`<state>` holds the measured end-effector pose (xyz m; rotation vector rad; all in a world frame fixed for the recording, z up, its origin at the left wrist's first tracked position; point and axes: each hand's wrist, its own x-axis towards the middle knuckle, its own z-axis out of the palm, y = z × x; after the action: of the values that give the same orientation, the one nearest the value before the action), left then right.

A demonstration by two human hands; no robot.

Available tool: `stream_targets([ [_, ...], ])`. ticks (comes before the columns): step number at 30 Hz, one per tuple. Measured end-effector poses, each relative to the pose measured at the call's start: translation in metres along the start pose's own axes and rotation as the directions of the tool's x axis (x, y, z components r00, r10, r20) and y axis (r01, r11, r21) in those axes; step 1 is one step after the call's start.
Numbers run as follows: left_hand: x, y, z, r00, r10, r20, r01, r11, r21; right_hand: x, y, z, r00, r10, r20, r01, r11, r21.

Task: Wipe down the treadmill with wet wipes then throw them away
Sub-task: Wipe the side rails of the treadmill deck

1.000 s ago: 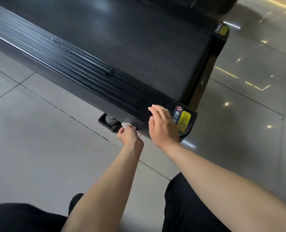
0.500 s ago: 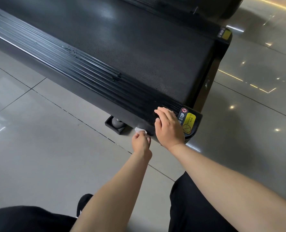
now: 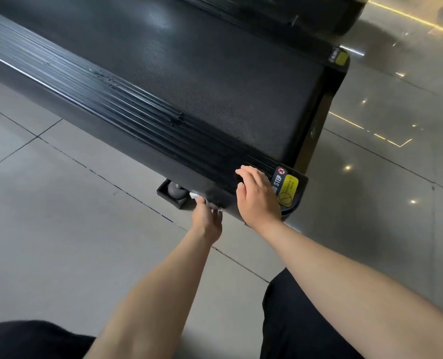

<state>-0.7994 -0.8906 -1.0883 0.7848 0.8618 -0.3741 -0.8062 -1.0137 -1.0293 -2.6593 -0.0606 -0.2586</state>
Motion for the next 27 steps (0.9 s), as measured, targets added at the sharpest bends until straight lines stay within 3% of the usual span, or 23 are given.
stream_targets([
  [3,0.0,-0.009,-0.002,0.995,-0.07,0.065,0.069,0.997,0.026,0.0,0.001,-0.001,1.0,-0.009,0.0,0.009,1.0,0.018],
  [6,-0.007,-0.01,0.005,0.998,-0.053,0.025,0.051,0.996,0.067,0.0,0.003,0.0,1.0,-0.02,0.005,0.02,1.0,0.017],
  [9,-0.016,-0.005,0.014,0.987,0.16,0.017,-0.161,0.977,0.142,-0.001,0.002,-0.001,1.0,-0.013,0.006,0.012,1.0,0.024],
  [12,-0.025,0.002,0.022,0.93,0.36,0.076,-0.368,0.904,0.217,-0.002,0.0,-0.002,1.0,-0.004,0.007,0.004,1.0,0.03],
  [16,-0.031,-0.01,0.024,0.866,0.466,0.18,-0.5,0.791,0.352,0.0,0.0,-0.003,1.0,0.017,0.011,-0.018,0.997,0.076],
  [22,-0.051,-0.065,0.022,0.816,0.416,0.4,-0.572,0.681,0.458,-0.001,0.001,-0.011,0.998,0.064,0.028,-0.068,0.981,0.183],
  [27,-0.065,-0.071,0.017,0.834,0.377,0.403,-0.543,0.689,0.481,-0.002,0.005,-0.014,0.994,0.082,0.065,-0.096,0.966,0.239],
])
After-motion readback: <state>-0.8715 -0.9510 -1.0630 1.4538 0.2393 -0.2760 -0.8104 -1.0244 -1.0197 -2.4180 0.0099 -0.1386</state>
